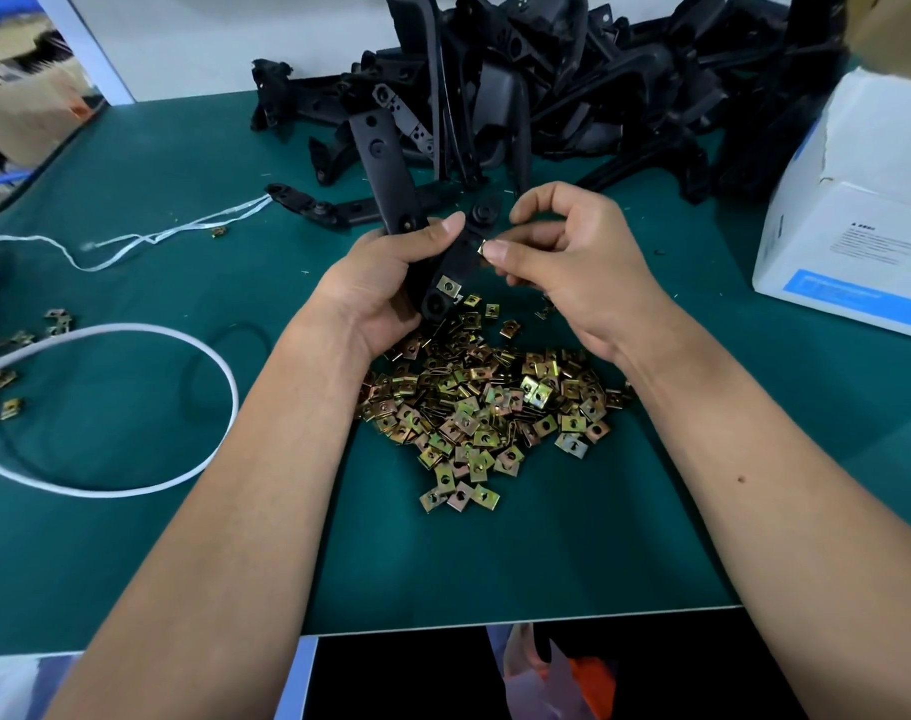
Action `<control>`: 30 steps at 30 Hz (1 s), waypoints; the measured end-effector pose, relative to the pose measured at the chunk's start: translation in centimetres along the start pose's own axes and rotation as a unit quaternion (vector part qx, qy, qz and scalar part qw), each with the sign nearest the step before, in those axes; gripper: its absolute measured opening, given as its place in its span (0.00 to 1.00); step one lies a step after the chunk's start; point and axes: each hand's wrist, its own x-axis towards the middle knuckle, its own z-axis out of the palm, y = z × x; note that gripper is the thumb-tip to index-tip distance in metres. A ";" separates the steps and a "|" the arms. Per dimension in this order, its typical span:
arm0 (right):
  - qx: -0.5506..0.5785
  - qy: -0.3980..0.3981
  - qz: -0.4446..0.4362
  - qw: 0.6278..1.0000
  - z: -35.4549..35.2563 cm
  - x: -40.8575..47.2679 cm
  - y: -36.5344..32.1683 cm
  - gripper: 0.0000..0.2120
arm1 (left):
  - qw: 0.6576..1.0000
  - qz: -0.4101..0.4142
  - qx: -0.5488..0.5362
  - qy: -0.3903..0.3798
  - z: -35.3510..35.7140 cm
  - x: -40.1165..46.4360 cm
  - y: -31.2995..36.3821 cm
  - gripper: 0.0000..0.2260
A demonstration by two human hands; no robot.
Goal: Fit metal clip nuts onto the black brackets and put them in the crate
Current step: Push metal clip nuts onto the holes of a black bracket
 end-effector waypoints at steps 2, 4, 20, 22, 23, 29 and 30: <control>0.005 0.001 0.003 1.000 0.0 0.0 0.1 0.15 | 1.000 0.005 0.010 0.014 0.1 0.0 0.0 0.06; 0.012 0.006 0.007 1.000 0.0 0.0 0.1 0.15 | 0.999 0.015 0.024 0.024 0.3 -0.1 0.0 0.10; 0.070 0.045 0.047 0.995 0.7 0.2 0.6 0.03 | 0.996 0.067 0.032 0.043 1.6 0.1 -0.8 0.06; 0.063 0.038 0.054 0.996 0.7 0.2 0.7 0.03 | 0.996 0.071 0.028 0.052 1.6 0.2 -0.9 0.06; 0.067 0.037 0.058 0.995 0.7 0.2 0.6 0.04 | 0.996 0.071 0.020 0.054 1.6 0.2 -1.0 0.06; 0.066 0.036 0.068 0.995 0.6 0.1 0.2 0.05 | 0.997 0.061 -0.002 0.042 1.6 0.4 -1.3 0.04; 0.064 0.031 0.064 0.995 0.5 0.1 0.2 0.05 | 0.998 0.058 -0.006 0.038 1.5 0.4 -1.3 0.04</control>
